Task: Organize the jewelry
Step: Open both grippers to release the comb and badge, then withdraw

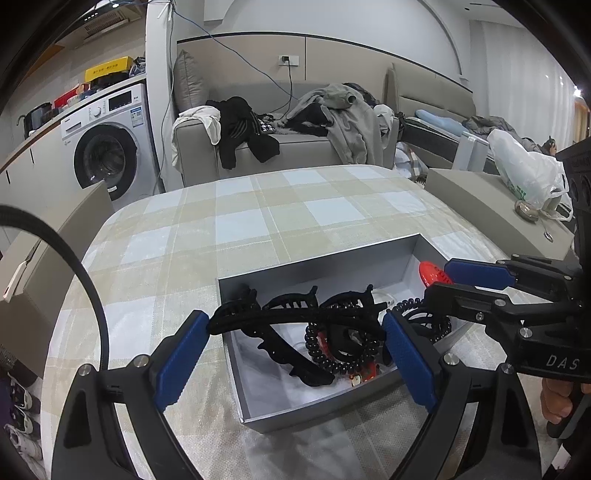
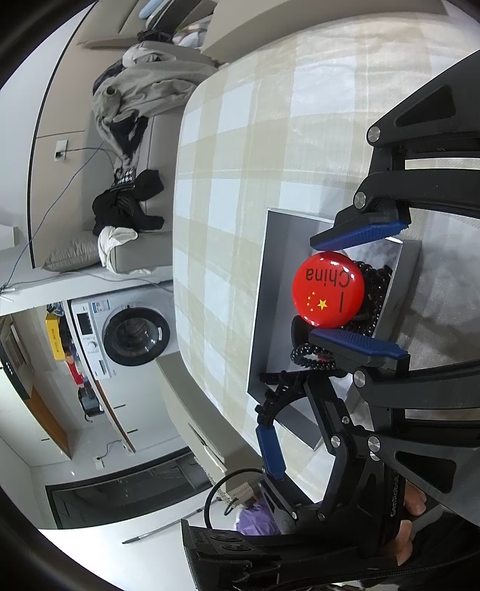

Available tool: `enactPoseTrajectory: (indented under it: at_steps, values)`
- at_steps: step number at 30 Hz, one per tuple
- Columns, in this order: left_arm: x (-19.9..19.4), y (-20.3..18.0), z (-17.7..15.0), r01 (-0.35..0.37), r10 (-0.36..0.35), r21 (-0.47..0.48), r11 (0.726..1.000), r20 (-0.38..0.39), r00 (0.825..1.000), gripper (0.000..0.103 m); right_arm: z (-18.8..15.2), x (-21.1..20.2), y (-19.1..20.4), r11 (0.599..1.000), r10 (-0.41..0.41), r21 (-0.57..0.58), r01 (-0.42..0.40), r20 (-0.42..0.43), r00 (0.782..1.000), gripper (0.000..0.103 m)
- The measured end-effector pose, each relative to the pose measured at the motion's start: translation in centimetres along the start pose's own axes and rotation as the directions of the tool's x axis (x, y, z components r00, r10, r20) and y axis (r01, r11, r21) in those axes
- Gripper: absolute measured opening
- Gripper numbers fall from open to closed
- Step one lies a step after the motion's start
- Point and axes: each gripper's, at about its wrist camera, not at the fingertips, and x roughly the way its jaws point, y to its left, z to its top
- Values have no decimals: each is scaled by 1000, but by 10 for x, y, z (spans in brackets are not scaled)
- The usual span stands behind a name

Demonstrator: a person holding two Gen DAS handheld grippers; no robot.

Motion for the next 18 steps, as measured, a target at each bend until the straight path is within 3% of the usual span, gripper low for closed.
enactPoseTrajectory:
  at_steps: [7,9,11,14,17,18]
  values:
    - [-2,1,0,8,-8,-11,1000,-3,1000,92,1,-3,1,1000,-3,-3,3,15,1000,55]
    - [-2,1,0,7,-7,-17,1000,-14,1000,92,1,-4,2,1000,1,-8,0,19,1000,64]
    - [-3,2,0,8,-8,-29,1000,-10,1000,92,1,-8,3,1000,-6,-16,7,37,999,79]
    - [-8,3,-1,7,-7,-40,999,16,1000,93,0,-15,5,1000,0,-17,1,58,998,89]
    - [-14,7,-2,-5,7,-58,998,40,999,101,-1,-22,7,1000,6,-15,-5,74,997,103]
    - [-16,8,-2,-8,11,-63,998,47,999,101,-1,-24,8,1000,5,-18,-3,83,997,103]
